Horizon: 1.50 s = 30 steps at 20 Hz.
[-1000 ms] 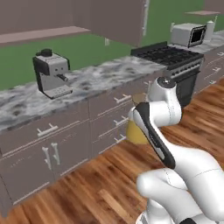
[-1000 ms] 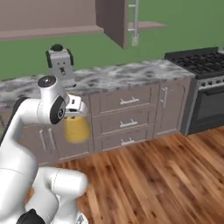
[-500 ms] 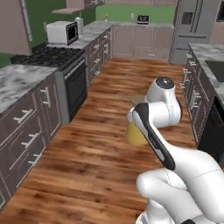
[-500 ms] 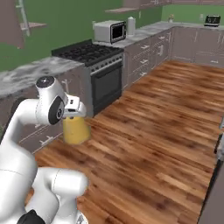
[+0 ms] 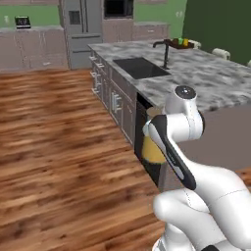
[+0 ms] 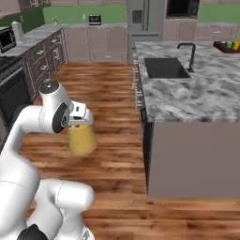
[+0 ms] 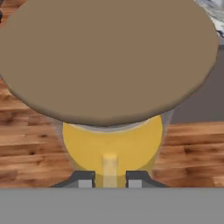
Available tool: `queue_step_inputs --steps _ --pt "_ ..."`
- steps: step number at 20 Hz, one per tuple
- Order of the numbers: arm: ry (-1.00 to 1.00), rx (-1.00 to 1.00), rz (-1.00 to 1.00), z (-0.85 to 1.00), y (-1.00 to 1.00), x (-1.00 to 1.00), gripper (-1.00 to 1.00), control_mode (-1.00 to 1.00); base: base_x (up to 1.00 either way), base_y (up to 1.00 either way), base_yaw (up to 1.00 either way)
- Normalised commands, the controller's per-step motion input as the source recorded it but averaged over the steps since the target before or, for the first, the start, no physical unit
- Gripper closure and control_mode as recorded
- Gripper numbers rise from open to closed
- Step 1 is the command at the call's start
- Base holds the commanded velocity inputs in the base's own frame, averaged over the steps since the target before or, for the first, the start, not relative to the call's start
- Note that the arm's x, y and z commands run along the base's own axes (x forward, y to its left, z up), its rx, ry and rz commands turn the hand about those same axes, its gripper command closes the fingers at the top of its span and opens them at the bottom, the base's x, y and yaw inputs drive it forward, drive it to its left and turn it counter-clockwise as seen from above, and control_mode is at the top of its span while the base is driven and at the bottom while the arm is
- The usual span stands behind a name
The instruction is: There is a tray on the dining counter. Grab the cup, mug, and pitcher and place them on the tray. The pitcher may be placed next to the tray if it cannot fit the tray.
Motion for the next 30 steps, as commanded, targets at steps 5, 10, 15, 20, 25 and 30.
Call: queue_step_inputs --steps 5,10,15,20,25,30 --pt "0.0 0.0 0.0 0.0 0.0 0.0 1.0 1.0 -0.32 0.0 -0.86" --pt "0.0 0.0 0.0 0.0 0.0 0.0 1.0 1.0 -0.14 0.0 -0.85" --pt "0.0 0.0 0.0 0.0 0.0 0.0 1.0 1.0 0.0 0.0 -0.84" --pt "0.0 0.0 0.0 0.0 0.0 0.0 1.0 1.0 0.12 0.0 -0.8" --pt "0.0 0.0 0.0 0.0 0.0 0.0 1.0 1.0 0.77 0.07 -0.63" --pt "0.0 0.0 0.0 0.0 0.0 0.0 1.0 1.0 1.0 0.02 -0.28"
